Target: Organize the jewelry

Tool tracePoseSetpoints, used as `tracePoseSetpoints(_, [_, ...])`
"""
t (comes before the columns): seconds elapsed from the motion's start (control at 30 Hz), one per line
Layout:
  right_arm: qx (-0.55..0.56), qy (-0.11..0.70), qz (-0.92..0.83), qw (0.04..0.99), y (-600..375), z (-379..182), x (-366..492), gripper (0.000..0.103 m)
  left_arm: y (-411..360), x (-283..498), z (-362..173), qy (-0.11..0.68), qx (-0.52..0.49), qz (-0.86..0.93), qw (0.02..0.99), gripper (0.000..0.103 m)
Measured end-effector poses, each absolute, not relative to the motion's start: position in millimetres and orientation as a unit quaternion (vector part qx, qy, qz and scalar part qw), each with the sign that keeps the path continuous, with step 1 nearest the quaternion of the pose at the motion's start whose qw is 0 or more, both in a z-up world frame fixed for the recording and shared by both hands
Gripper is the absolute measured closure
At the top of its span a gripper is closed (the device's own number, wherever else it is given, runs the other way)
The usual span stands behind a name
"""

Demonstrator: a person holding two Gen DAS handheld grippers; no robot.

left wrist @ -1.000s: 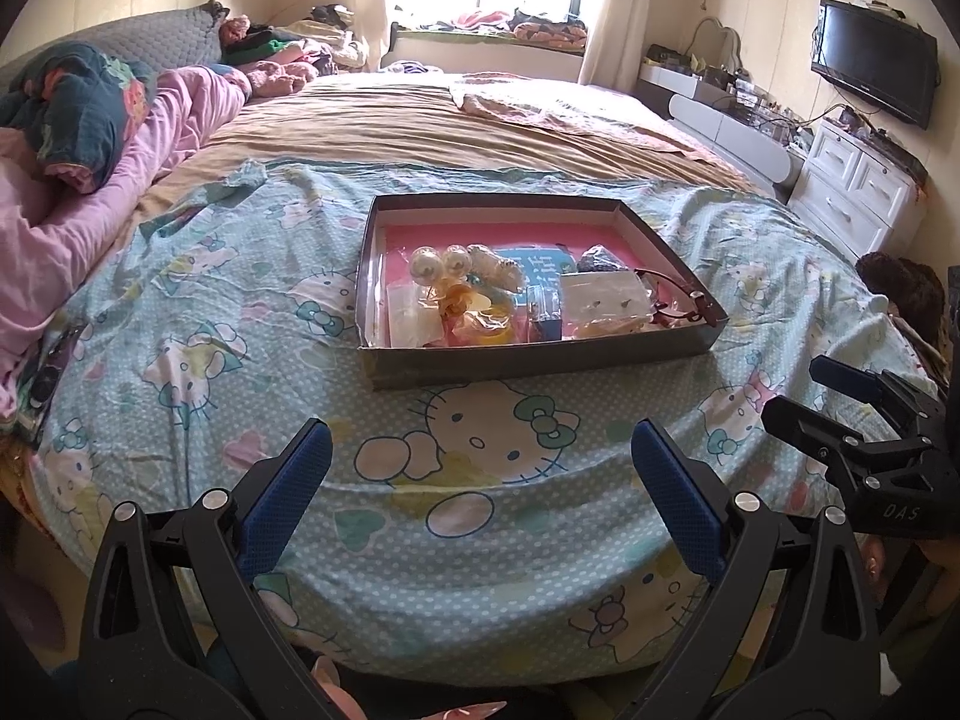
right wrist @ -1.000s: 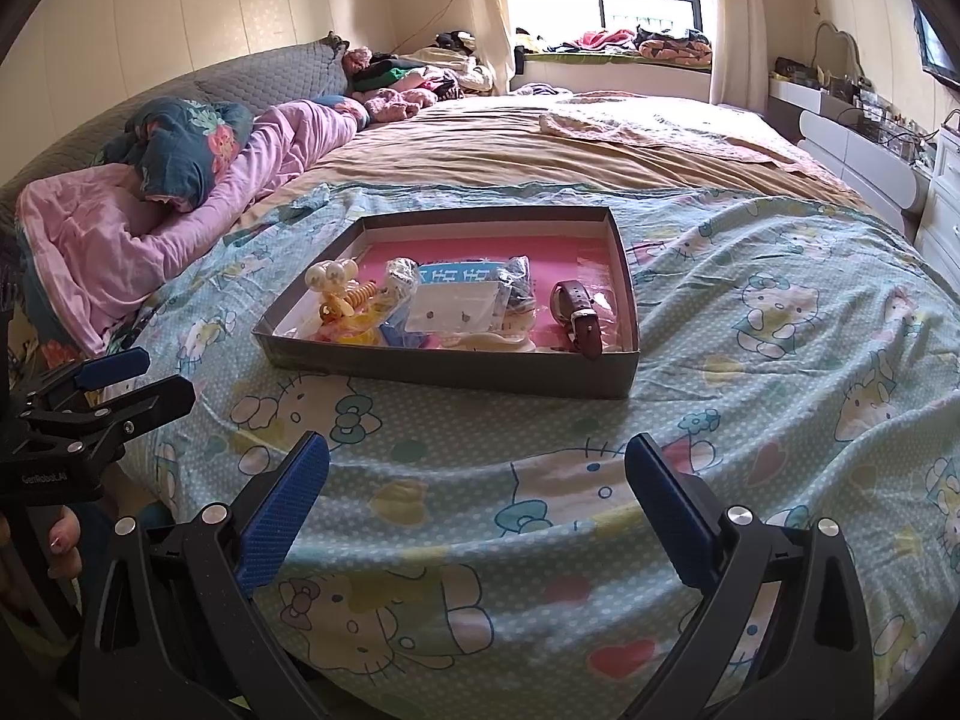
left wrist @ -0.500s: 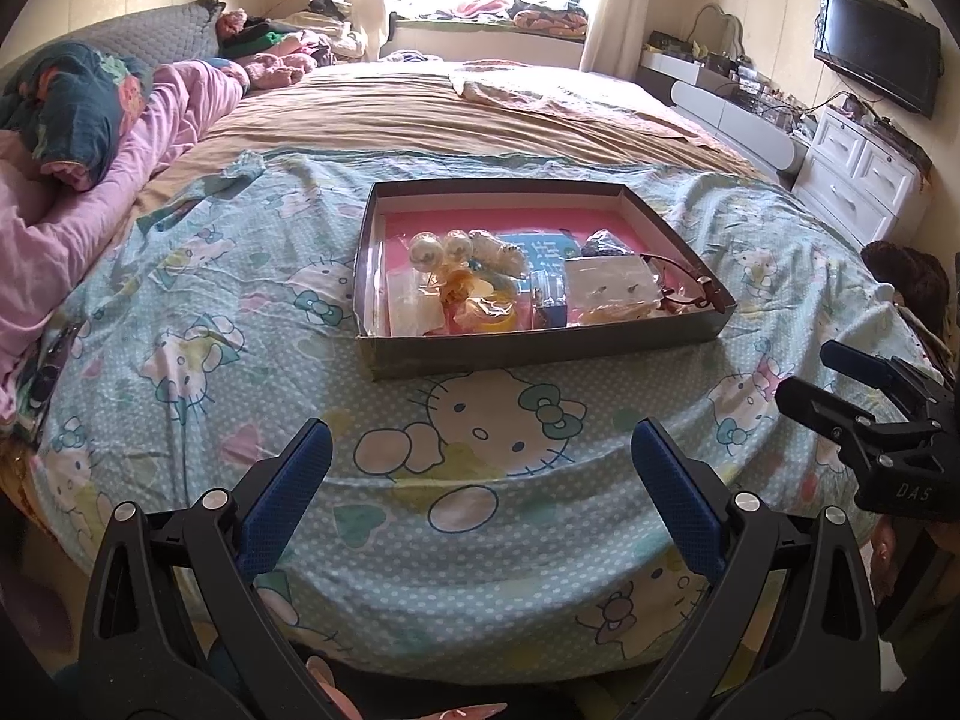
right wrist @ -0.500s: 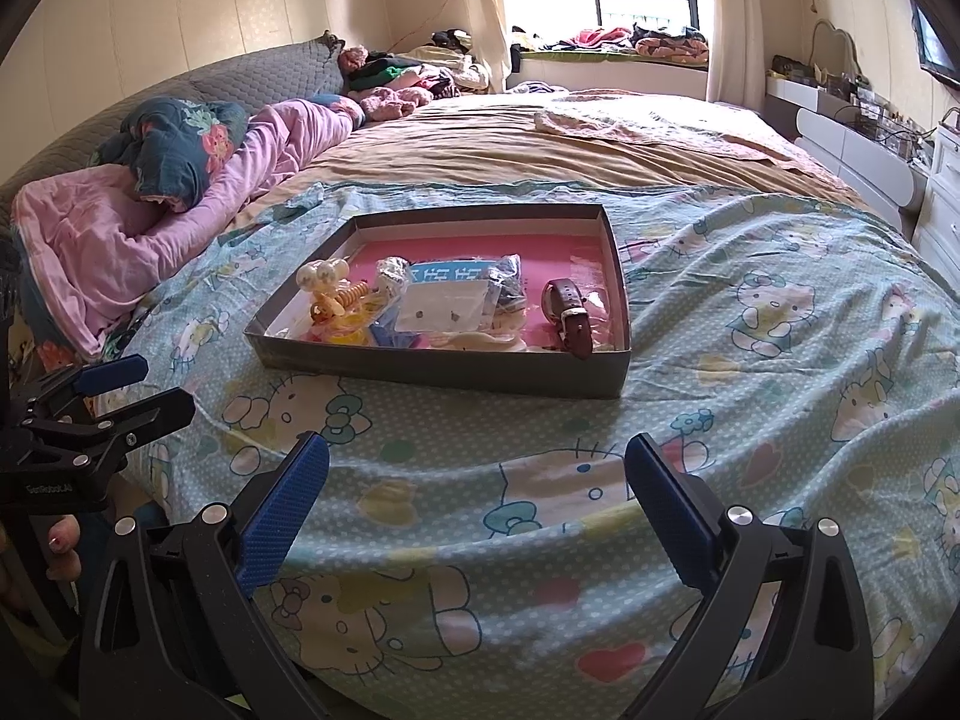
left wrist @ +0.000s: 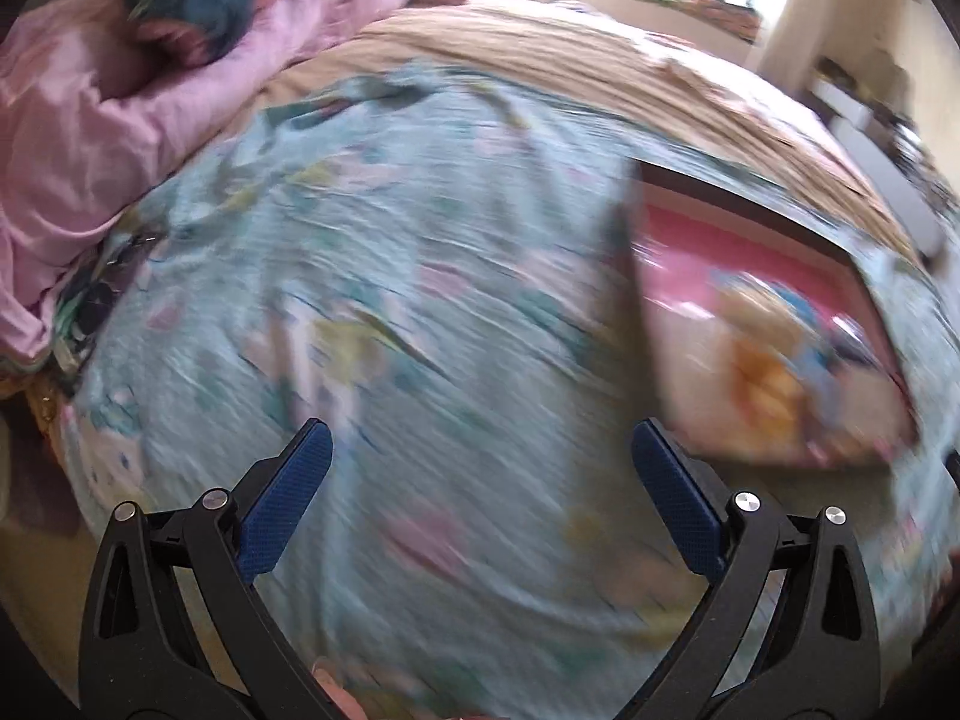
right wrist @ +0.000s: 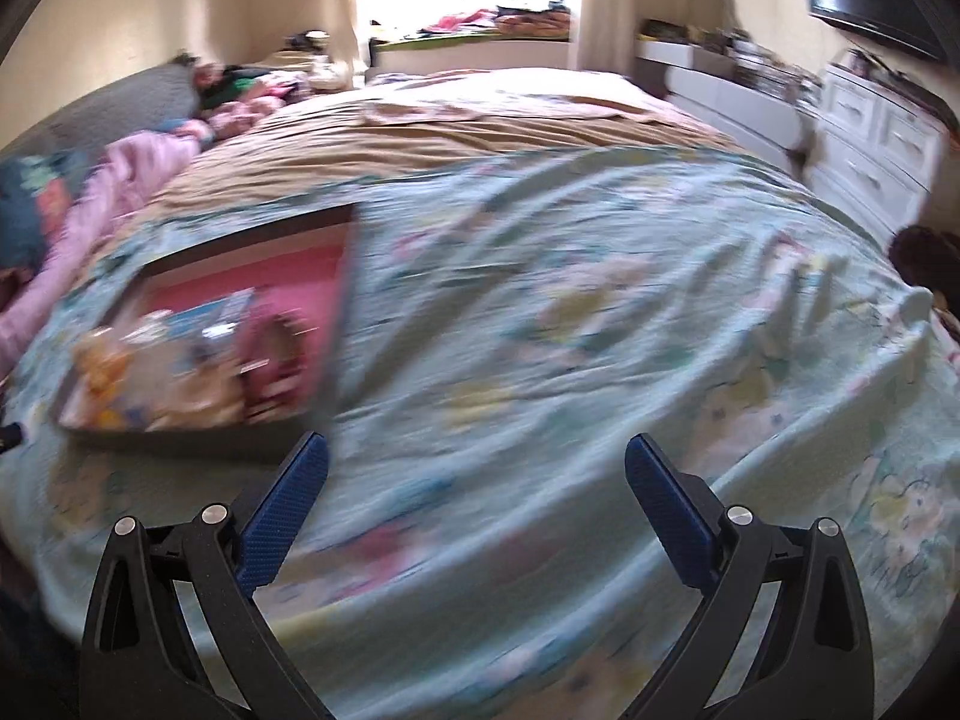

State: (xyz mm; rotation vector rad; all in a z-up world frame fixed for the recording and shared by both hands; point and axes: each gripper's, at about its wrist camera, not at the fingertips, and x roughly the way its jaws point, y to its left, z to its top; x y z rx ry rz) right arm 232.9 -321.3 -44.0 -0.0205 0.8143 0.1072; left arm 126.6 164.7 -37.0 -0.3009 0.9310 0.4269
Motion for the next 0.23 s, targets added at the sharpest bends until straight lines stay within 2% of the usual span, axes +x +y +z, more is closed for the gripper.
tracePoseSetpoints(0.23, [0.01, 0.432, -0.07, 0.899, -397, -77, 315, 0.005, 271, 189, -68, 0.443, -0.188, 0.296, 0.825, 0.01])
